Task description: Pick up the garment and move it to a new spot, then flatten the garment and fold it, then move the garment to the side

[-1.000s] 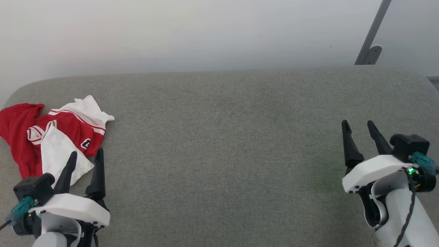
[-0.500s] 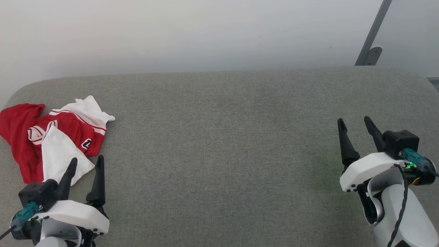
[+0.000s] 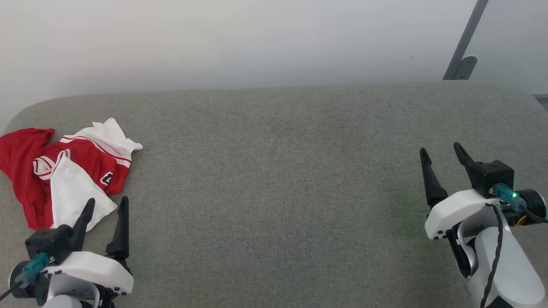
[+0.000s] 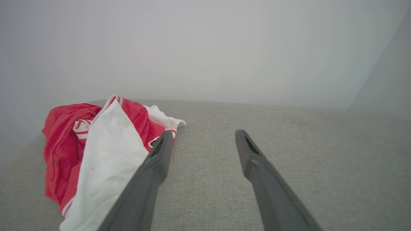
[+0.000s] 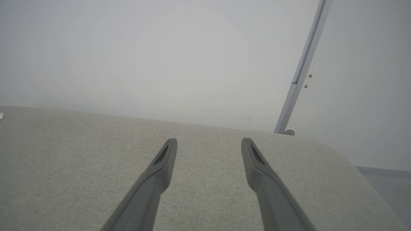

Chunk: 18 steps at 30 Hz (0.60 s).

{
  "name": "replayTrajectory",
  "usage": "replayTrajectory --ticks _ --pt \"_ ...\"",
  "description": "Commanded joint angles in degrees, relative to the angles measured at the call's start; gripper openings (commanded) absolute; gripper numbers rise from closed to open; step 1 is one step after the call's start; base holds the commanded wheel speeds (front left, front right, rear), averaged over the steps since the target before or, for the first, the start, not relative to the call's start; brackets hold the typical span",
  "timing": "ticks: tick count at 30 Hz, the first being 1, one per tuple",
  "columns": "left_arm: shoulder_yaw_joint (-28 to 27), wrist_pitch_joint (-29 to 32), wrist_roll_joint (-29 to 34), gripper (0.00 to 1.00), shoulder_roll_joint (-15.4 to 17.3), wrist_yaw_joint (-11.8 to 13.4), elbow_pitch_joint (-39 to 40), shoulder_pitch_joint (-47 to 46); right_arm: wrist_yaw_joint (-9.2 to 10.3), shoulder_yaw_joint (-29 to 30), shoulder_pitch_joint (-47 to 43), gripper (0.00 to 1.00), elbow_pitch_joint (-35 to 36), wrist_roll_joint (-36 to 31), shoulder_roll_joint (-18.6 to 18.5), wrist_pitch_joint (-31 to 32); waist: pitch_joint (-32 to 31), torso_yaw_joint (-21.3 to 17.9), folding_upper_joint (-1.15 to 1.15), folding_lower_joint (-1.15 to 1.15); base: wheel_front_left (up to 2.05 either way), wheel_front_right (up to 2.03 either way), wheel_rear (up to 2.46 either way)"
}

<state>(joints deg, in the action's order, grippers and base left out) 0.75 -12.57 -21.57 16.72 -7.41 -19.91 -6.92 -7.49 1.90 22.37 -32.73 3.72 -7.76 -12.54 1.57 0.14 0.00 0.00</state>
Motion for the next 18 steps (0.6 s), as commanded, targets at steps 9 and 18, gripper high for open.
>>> replayTrajectory --ticks 9,18 --pt "1.63 -1.29 1.57 1.00 1.98 -0.12 -0.46 -1.63 0.00 1.43 1.22 1.00 0.28 -4.65 -0.12 -1.42 0.11 0.39 0.00 0.00 0.00 0.00 0.00" --pt "2.13 -2.32 3.96 1.00 2.61 -0.05 -1.16 -2.33 0.00 1.34 0.85 1.00 0.08 -7.13 0.64 -2.35 -0.05 1.91 0.00 0.00 0.00 0.00 0.00"
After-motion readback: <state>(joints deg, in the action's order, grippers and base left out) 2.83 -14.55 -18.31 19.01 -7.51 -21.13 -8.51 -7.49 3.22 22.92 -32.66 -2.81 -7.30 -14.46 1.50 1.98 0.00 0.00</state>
